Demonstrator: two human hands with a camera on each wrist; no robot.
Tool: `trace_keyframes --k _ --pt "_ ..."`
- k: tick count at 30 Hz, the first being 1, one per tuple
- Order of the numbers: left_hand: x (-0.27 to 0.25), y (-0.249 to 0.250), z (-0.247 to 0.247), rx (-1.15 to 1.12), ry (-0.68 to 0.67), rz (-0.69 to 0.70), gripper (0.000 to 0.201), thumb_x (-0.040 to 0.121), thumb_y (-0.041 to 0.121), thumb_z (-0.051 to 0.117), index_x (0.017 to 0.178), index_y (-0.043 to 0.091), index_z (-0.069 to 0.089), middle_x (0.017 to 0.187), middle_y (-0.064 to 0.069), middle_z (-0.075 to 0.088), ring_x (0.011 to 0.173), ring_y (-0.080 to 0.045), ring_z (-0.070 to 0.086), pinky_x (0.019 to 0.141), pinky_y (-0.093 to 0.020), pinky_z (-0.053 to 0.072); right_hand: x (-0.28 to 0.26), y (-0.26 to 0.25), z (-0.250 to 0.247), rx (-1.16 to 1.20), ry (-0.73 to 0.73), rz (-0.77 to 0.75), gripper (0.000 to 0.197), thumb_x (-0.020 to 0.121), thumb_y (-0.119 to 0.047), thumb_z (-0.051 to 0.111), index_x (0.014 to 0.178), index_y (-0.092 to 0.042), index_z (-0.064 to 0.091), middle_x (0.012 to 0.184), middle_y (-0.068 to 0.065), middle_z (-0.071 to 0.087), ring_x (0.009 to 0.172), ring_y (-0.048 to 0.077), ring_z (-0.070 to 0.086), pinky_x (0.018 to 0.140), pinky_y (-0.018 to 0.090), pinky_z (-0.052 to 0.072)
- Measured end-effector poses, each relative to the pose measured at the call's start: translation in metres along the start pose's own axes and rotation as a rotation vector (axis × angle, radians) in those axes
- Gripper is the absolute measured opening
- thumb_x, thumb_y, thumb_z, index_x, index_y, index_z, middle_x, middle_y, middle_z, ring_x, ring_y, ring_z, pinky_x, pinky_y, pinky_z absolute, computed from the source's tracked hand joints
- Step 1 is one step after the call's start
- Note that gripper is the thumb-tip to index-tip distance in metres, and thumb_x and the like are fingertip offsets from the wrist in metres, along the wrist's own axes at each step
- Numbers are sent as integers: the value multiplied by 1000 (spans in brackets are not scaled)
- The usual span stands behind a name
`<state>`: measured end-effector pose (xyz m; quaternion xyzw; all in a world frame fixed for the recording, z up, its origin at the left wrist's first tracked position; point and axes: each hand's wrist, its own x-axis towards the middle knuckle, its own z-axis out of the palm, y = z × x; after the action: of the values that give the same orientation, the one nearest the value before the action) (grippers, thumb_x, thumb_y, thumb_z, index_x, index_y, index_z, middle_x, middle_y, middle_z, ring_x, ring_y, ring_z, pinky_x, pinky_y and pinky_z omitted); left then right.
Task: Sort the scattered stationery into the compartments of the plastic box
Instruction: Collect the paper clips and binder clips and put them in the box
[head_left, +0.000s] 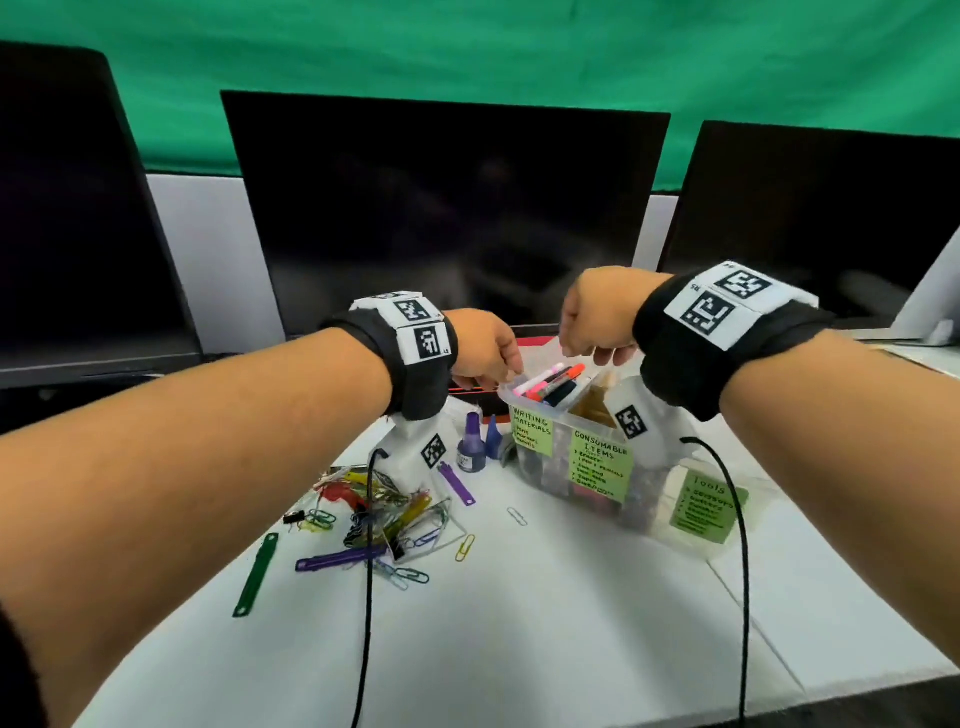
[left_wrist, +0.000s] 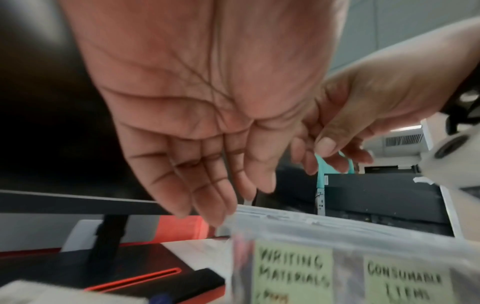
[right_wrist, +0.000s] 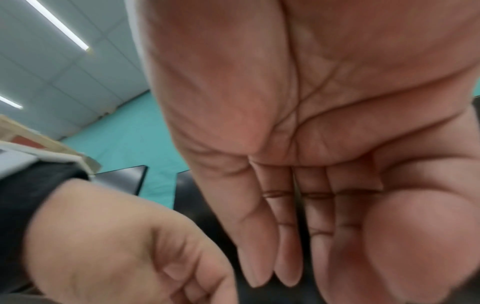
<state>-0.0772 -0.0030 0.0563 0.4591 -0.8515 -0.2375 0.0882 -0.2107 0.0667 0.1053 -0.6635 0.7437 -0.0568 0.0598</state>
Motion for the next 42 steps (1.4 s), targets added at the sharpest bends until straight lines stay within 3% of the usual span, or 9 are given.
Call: trace_keyframes --k 5,8,11,15,18,22,29,34,42 --pt "-34 -44 12 210 -142 -154 14 89 14 61 101 13 68 93 0 65 81 -12 62 60 -17 50 -5 -55 52 -72 -126 -133 21 85 -14 65 104 -6 71 97 12 73 77 23 67 79 34 58" --pt "-55 -63 25 446 -272 -200 28 87 24 65 113 12 67 105 -3 70 72 -12 59 52 -15 45 -6 -73 94 -148 -244 -161 26 84 -19 68 106 -5 70 74 5 66 59 18 60 59 26 53" --pt "-70 -78 35 609 -367 -188 36 84 29 69 117 16 65 106 -2 65 70 -13 53 53 -17 38 -7 -81 127 -253 -353 -239 42 85 -26 68 122 -7 63 104 9 67 82 22 63 48 18 46" --pt "-83 -93 40 594 -427 -136 43 77 27 76 117 19 63 97 7 55 89 -12 49 59 -19 37 -5 -79 150 -355 -355 -326 49 85 -18 66 133 -17 55 132 7 55 120 25 53 88 25 47" --pt "-90 -98 45 601 -429 -131 51 74 34 79 119 18 60 97 5 55 89 -14 50 72 -22 38 -3 -72 156 -340 -319 -307 41 85 -21 67 125 -14 60 126 7 60 115 24 56 86 25 46" --pt "-96 -106 57 689 -374 -96 49 77 32 76 119 16 56 105 -5 58 88 -16 45 50 -20 27 0 -72 158 -341 -309 -287 39 86 -28 67 120 -11 64 123 7 62 114 24 57 89 27 47" --pt "-98 -108 61 792 -268 -24 41 88 23 63 126 12 53 126 -8 58 115 -26 54 47 -19 19 4 -63 149 -357 -203 -189 40 88 -31 63 119 -6 63 118 11 63 105 26 60 83 27 48" --pt "-96 -114 54 680 -155 -32 33 94 18 52 127 14 54 125 -7 58 115 -24 54 73 -23 33 2 -57 136 -341 -213 -83 47 95 -29 55 138 -14 46 130 13 54 119 27 56 97 30 46" --pt "-85 -122 32 587 -7 -189 32 98 13 39 127 6 51 129 -12 56 118 -27 53 94 -32 43 9 -69 151 -372 -268 -58 54 97 -33 43 145 -8 34 145 13 44 131 29 45 106 34 37"
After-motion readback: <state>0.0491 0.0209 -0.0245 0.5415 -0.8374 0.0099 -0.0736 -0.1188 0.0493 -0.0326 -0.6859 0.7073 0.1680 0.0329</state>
